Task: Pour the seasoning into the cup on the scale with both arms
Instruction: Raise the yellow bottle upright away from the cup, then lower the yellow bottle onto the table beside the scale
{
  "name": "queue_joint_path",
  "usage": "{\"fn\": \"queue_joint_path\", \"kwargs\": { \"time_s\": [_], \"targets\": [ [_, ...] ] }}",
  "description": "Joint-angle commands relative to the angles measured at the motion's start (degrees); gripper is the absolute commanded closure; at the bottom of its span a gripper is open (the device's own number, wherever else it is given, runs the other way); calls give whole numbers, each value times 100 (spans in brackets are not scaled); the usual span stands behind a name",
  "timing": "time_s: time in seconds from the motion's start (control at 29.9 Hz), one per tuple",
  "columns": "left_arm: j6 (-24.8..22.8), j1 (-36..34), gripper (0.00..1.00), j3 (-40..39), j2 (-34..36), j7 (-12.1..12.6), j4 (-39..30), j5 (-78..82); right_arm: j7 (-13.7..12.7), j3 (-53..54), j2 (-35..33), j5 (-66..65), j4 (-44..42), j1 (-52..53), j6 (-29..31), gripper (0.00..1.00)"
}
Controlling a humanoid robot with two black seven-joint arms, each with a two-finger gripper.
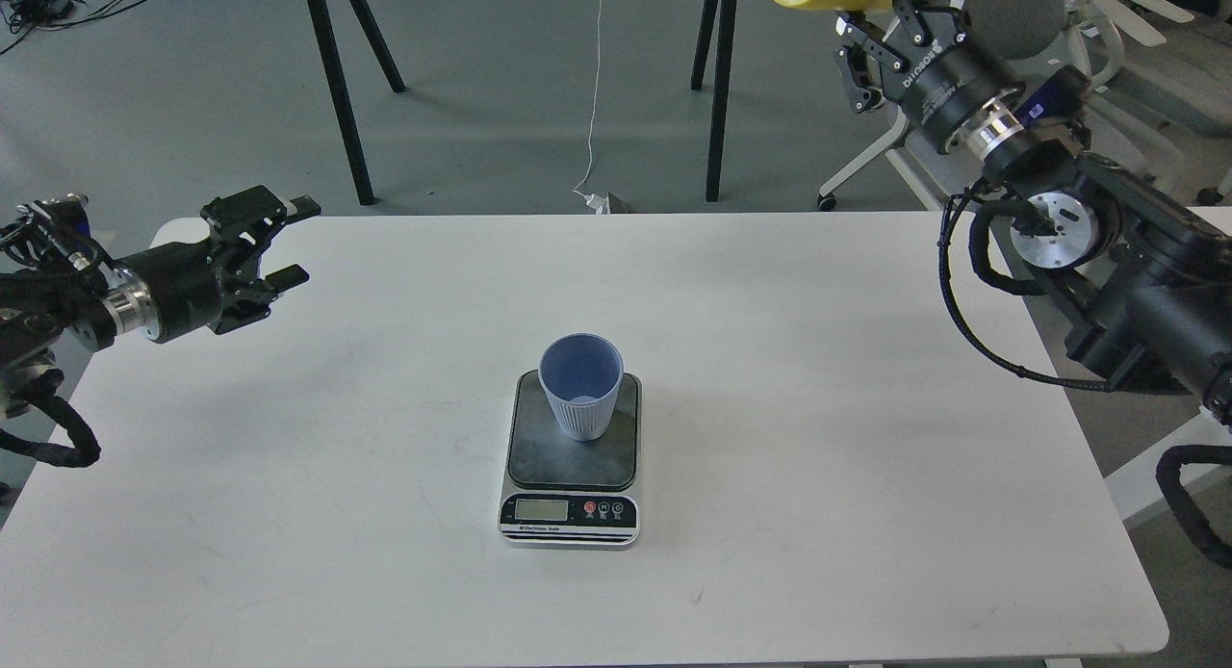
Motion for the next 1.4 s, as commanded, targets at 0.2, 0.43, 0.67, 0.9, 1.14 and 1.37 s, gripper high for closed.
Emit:
{"fn": "queue_joint_path", "kwargs": {
  "time_s": [0.2,0.43,0.67,0.9,1.14,1.37],
  "targets": [
    [0,46,1,17,-1,0,-1,0,16,1236,85,1326,1648,-2005,2,63],
    [0,73,1,17,-1,0,-1,0,25,1878,550,1529,2493,-3298,2,62],
    [0,90,1,17,-19,0,-1,0,33,2327,814,1547,2793,-4168,2,62],
    [0,99,1,17,-54,0,-1,0,51,2371,955,1538,2661,-4529,2,60],
    [0,108,1,17,-54,0,-1,0,51,2354,1113,1529,2354,-4600,2,60],
    [0,117,1,26,-54,0,-1,0,25,2257,1385,1529,2037,-4714,2,60]
  ]
}}
